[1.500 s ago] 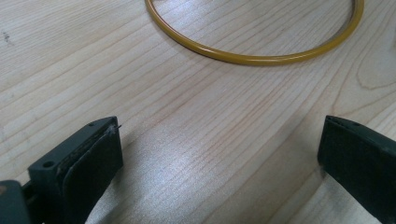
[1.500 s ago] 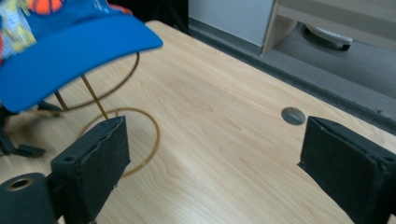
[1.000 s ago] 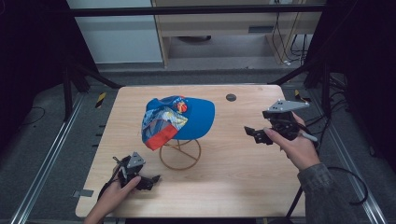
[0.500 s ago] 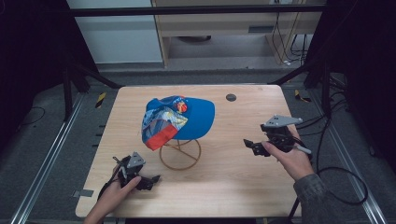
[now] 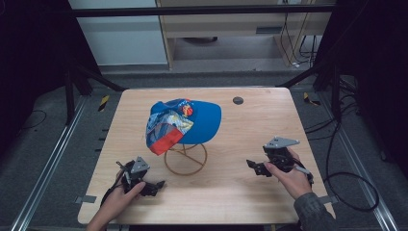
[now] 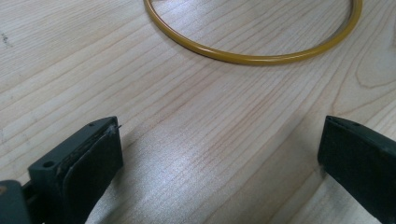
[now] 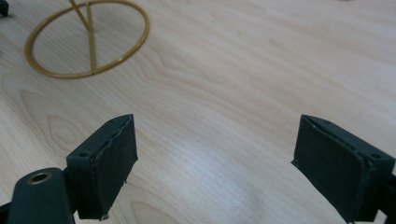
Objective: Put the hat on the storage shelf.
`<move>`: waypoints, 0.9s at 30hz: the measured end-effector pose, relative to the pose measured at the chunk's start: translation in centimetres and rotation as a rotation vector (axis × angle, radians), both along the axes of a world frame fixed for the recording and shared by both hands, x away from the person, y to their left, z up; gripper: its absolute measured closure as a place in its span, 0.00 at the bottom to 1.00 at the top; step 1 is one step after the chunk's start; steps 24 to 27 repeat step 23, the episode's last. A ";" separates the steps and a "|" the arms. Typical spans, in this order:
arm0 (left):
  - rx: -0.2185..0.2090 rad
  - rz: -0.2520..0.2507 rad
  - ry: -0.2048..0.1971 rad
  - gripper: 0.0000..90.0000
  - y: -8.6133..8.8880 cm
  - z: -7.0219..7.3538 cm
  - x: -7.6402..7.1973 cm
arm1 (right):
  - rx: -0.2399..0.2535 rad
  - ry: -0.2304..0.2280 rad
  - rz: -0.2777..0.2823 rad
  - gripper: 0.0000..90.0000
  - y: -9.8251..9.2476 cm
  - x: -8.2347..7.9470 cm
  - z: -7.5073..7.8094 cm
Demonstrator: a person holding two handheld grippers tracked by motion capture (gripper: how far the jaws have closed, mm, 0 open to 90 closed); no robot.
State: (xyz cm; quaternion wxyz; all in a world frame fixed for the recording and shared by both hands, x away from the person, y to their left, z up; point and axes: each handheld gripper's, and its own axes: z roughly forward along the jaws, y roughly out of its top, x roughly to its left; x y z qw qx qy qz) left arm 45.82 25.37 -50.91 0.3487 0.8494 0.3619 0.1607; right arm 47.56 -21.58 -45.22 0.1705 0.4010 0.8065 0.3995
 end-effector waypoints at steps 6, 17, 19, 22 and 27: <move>0.000 0.000 0.000 0.00 0.0 0.0 0.0 | -0.018 0.052 -0.034 0.14 0.7 -0.1 -3.0; -0.001 0.000 0.000 0.00 0.0 0.0 0.0 | -0.088 0.037 -0.097 0.10 1.8 -0.3 -5.8; 0.000 0.001 -0.001 0.00 0.0 0.0 0.0 | -0.085 0.023 -0.107 0.10 2.0 -0.4 -5.9; 0.000 0.001 -0.001 0.00 0.0 0.0 0.0 | -0.083 0.026 -0.122 0.10 2.1 -0.6 -6.0; 0.000 0.001 -0.001 0.00 0.0 0.0 0.0 | -0.083 0.026 -0.122 0.10 2.1 -0.6 -6.0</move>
